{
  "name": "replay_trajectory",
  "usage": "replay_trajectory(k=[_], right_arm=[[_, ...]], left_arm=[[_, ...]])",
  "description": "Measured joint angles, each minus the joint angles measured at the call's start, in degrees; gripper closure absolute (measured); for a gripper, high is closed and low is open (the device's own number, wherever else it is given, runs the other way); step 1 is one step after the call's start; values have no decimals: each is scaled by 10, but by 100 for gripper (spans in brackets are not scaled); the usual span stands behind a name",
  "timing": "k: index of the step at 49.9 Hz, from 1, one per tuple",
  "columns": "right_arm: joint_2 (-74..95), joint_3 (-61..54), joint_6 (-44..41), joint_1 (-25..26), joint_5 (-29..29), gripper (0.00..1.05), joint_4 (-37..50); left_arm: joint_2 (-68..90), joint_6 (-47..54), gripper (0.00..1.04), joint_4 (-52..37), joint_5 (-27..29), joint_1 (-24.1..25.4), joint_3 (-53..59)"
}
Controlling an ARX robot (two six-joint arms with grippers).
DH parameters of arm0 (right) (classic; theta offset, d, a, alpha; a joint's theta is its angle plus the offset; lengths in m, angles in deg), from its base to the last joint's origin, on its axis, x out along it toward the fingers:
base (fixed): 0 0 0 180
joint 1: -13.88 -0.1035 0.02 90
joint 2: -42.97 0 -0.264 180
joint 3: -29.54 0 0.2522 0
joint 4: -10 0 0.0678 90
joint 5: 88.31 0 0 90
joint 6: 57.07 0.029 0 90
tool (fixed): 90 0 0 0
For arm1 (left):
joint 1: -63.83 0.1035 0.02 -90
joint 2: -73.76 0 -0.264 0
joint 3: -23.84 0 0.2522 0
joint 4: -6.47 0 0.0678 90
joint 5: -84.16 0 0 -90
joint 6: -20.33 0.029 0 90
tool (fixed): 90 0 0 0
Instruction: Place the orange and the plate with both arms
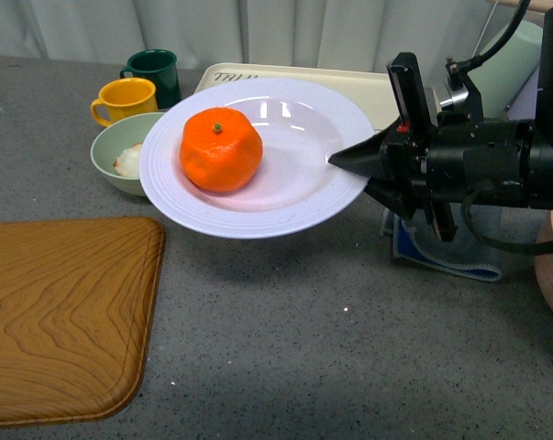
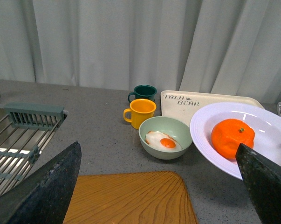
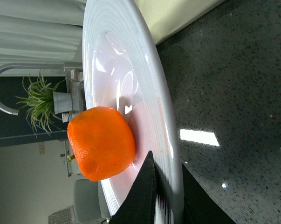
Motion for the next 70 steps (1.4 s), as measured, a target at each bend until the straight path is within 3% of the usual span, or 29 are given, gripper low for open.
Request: replay_trajectory(k=[32,44,63,70], right_arm=[[151,269,23,39,5,102,-97],[219,388,2,57,23,102,-196],[258,449,-30,60,66,102,-281],[258,449,-41,62,68,83,-286]], left_arm=[[0,0,7,0,0,0,0],[0,0,7,0,0,0,0],[0,0,7,0,0,0,0],[0,0,7,0,0,0,0]])
